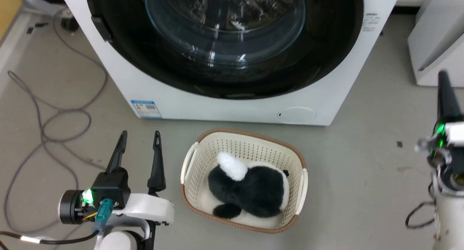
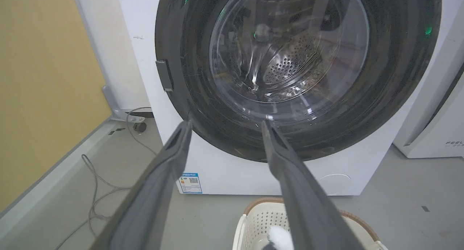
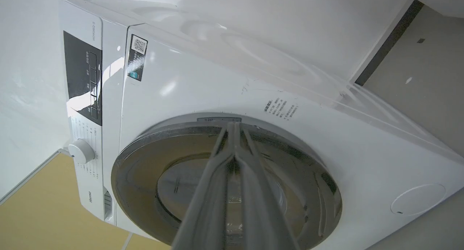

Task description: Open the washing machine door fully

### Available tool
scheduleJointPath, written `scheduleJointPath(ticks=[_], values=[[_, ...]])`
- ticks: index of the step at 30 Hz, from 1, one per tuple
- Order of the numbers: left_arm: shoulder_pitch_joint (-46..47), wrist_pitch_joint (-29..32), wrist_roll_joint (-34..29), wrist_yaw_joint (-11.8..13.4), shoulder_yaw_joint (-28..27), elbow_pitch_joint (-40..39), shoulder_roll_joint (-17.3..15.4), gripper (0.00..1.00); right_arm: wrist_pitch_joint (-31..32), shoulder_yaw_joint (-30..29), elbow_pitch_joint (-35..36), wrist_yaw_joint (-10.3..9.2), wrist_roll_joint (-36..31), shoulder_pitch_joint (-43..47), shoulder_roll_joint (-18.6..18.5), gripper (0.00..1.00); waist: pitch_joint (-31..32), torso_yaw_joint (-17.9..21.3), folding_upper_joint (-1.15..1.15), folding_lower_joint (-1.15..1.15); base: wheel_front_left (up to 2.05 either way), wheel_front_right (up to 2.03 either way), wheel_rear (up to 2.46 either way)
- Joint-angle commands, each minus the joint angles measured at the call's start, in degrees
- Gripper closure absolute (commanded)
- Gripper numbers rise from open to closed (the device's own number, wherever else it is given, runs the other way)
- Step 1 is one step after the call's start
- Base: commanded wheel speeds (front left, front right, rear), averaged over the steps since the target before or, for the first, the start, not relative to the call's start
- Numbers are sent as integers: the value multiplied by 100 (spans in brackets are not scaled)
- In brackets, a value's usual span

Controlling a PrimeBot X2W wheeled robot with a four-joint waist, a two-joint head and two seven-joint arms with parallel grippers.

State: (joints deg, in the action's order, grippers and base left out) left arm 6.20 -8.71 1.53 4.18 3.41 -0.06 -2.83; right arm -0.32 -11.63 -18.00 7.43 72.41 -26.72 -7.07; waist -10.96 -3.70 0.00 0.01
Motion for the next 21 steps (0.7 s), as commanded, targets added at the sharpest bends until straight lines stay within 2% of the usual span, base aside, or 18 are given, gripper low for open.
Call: scheduleJointPath(ticks=[1,11,21], values=[[90,-47,23,44,26,-26,-4,0,-3,-24,-82,4,182,-201,-60,100,-100,-41,0,-1,0,0,0],[397,-178,102,149,178,-49,-4,0,11,119,-1041,4,600,-1660,-512,100,-622,-294,0,-1,0,0,0],[568,-298,196,272,317,-60,-4,0,147,353,-1802,5,1003,-2860,-728,100,-981,-504,0,-1,0,0,0]])
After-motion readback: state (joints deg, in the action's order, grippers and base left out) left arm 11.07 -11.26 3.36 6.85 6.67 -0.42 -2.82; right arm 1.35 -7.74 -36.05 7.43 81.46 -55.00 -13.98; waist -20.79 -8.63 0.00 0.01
